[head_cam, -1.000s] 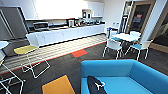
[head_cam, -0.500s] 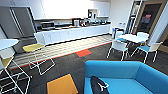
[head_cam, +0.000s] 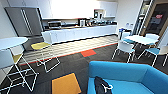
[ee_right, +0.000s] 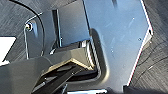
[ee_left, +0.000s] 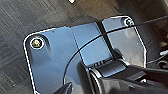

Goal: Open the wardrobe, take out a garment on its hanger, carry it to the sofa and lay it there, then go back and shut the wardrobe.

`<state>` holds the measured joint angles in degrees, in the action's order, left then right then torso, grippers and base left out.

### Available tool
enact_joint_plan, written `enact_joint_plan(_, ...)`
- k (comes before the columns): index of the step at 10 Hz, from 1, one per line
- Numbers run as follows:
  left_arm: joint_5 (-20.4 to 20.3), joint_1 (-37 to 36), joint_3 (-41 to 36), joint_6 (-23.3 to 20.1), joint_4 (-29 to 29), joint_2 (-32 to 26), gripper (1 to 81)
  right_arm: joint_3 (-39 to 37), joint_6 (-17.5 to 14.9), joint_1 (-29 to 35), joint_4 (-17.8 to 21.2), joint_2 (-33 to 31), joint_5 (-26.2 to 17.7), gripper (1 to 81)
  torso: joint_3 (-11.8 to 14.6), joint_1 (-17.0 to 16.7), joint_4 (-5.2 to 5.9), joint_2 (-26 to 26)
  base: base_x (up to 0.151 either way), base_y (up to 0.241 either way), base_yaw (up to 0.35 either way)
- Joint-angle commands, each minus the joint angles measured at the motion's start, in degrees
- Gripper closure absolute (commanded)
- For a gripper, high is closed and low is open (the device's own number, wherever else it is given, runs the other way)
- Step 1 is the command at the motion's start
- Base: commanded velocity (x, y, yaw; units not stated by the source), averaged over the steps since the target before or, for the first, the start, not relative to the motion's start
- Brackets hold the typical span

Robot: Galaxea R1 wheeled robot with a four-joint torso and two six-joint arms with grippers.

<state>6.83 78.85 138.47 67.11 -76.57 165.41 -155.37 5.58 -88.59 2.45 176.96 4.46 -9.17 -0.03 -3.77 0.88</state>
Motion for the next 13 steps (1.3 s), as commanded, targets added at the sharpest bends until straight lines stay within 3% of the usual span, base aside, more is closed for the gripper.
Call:
enact_joint_plan(1,2.23,-2.25,-0.66,-0.57,-1.13,0.1,1.0,-0.01,-0.13,1.44,0.01,0.09,-3.49,1.0,0.0,0.03,0.0,0.0,0.0,0.0,0.146)
enact_joint_plan(13,1.87,-1.98,2.51,-0.49,-1.3,2.12,1.0,-0.01,-0.13,1.79,-0.08,0.26,-3.49,1.0,0.0,0.03,0.0,0.0,0.0,0.0,0.196)
